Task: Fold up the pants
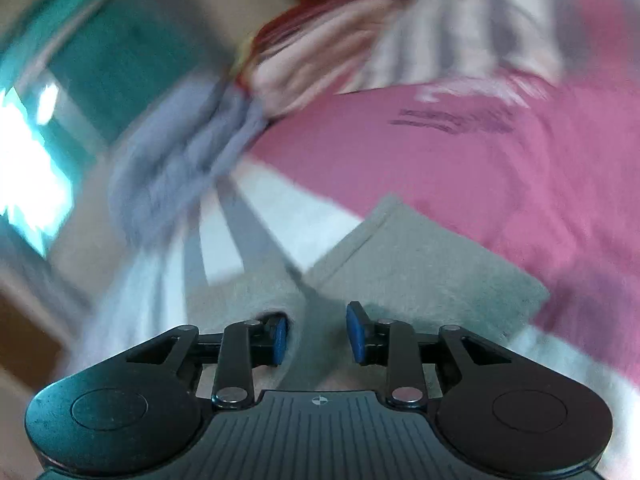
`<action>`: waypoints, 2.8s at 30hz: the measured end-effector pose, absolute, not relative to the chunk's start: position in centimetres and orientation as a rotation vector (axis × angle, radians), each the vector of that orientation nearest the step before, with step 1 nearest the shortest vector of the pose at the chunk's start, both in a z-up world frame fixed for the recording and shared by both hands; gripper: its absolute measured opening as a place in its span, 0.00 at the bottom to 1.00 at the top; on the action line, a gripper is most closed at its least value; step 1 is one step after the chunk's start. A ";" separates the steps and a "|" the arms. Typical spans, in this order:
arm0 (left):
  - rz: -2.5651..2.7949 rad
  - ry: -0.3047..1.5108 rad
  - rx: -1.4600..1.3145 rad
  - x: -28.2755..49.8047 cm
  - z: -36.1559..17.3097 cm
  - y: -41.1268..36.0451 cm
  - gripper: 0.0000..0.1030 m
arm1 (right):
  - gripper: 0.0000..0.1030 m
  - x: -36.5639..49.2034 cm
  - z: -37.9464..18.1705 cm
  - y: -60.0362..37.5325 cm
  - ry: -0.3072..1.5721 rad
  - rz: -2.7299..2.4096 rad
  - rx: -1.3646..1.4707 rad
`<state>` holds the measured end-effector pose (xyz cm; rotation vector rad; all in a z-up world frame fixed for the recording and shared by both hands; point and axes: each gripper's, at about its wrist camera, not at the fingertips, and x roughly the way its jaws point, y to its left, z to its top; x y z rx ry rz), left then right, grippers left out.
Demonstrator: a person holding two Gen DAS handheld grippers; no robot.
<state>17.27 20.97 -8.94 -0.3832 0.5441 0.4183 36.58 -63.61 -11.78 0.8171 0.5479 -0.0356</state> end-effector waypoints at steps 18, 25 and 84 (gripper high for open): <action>0.419 0.546 -0.382 17.3 -8.9 20.9 0.86 | 0.03 33.3 -12.0 -68.0 0.540 -0.030 0.873; 0.415 0.543 -0.388 17.2 -8.9 20.9 0.86 | 0.03 30.9 -11.8 -68.4 0.510 -0.046 0.931; 0.429 0.441 -0.375 15.9 -4.3 23.2 0.72 | 0.47 24.9 -12.1 -62.0 0.476 -0.003 0.849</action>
